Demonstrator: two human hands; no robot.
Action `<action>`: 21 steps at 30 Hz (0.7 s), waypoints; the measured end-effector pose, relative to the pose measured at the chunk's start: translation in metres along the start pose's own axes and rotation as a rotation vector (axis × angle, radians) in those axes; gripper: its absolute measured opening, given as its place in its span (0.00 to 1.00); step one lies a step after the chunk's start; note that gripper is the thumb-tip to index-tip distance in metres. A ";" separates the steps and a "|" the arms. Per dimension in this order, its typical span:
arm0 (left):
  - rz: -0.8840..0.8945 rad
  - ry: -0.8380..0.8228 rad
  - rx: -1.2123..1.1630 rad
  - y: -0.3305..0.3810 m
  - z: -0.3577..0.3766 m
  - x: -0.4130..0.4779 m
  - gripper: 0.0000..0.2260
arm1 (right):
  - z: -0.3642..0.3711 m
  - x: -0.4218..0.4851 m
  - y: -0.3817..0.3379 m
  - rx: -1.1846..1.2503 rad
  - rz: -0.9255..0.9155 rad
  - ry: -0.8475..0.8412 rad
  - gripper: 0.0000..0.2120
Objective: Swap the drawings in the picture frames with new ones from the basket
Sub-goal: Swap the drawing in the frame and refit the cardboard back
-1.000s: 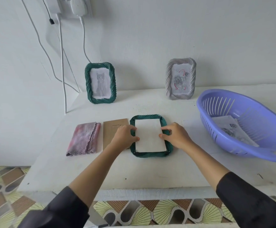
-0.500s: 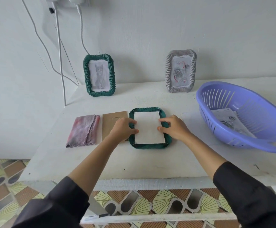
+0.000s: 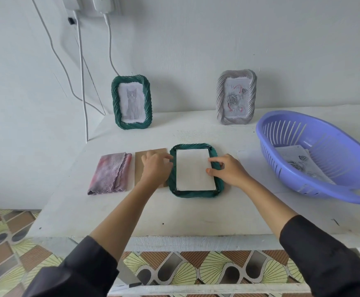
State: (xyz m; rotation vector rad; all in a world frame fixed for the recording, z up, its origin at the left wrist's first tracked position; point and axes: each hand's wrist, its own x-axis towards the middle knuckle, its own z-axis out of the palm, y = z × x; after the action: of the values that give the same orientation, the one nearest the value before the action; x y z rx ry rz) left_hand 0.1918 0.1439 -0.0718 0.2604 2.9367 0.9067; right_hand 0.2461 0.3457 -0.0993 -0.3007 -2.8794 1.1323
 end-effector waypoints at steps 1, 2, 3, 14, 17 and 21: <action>-0.059 0.083 -0.009 -0.003 -0.004 0.000 0.15 | 0.000 0.000 0.000 0.008 0.000 -0.003 0.22; -0.122 0.131 0.002 -0.008 -0.008 0.001 0.16 | -0.001 -0.001 0.001 0.014 0.001 -0.005 0.22; -0.177 0.131 0.030 -0.014 -0.011 0.001 0.18 | -0.001 -0.001 0.001 0.020 0.002 -0.006 0.22; -0.371 -0.080 0.245 -0.020 0.003 0.001 0.23 | 0.000 -0.004 0.007 0.044 -0.004 -0.019 0.24; -0.384 -0.079 0.271 -0.019 0.001 0.004 0.24 | 0.000 -0.006 0.007 0.053 -0.009 -0.020 0.23; -0.403 -0.070 0.235 -0.016 -0.002 0.005 0.23 | 0.001 -0.007 0.007 0.056 -0.008 -0.019 0.23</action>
State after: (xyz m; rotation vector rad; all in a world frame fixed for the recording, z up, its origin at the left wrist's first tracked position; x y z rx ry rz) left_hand 0.1840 0.1309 -0.0795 -0.2781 2.8674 0.4890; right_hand 0.2536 0.3489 -0.1041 -0.2784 -2.8564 1.2187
